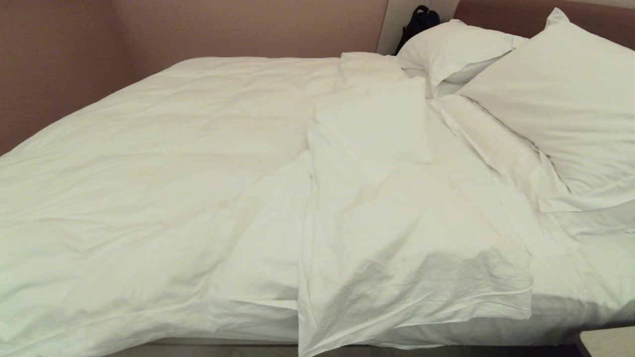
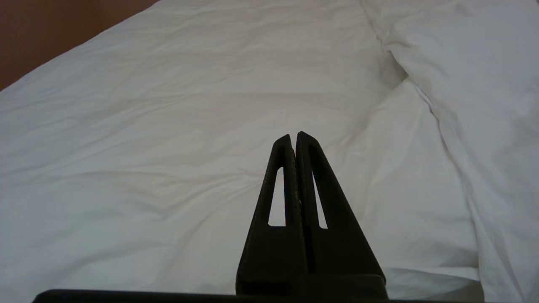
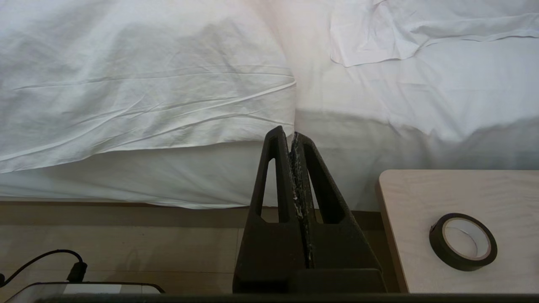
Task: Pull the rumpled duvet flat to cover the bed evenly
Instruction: Flatten the corners of the folded blanket
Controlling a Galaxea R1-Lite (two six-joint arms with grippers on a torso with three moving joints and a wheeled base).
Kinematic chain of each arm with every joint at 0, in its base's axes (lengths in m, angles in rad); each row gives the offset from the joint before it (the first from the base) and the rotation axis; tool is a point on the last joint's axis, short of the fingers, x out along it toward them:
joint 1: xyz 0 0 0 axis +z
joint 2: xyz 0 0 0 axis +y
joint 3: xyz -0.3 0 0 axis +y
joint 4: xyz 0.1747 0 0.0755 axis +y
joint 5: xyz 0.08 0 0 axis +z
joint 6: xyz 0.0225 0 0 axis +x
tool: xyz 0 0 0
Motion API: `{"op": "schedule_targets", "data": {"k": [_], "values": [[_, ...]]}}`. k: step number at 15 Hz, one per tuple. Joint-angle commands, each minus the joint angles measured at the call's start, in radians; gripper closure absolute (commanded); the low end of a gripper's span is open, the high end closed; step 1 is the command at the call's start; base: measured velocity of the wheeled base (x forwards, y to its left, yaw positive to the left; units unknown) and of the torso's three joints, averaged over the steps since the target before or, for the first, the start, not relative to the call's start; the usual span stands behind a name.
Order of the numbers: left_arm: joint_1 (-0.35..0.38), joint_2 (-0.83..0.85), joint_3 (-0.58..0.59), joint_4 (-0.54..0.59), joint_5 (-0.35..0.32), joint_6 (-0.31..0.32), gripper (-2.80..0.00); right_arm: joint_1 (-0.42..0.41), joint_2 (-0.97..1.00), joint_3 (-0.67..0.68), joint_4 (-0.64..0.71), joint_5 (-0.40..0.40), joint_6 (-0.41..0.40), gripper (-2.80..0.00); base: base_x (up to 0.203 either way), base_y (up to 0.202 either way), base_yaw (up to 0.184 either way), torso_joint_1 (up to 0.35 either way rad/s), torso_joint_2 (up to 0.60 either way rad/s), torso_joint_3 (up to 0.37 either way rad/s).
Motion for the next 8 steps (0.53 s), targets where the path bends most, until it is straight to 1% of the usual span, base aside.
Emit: {"op": "schedule_targets", "data": {"k": [1,3,8], "values": [[0.0,-0.073,0.021,0.026,0.003,0.0,0.0,0.0,0.0,0.0,0.0,0.0,0.0,0.0,0.0,0.0,0.0,0.0,0.0,0.0],[0.003,-0.121,0.028,0.083,0.005,-0.002,0.0,0.0,0.0,0.0,0.0,0.0,0.0,0.0,0.0,0.0,0.0,0.0,0.0,0.0],[0.045,-0.183,0.04,0.128,0.009,0.001,0.0,0.0,0.0,0.0,0.0,0.0,0.0,0.0,0.0,0.0,0.0,0.0,0.0,0.0]]}}
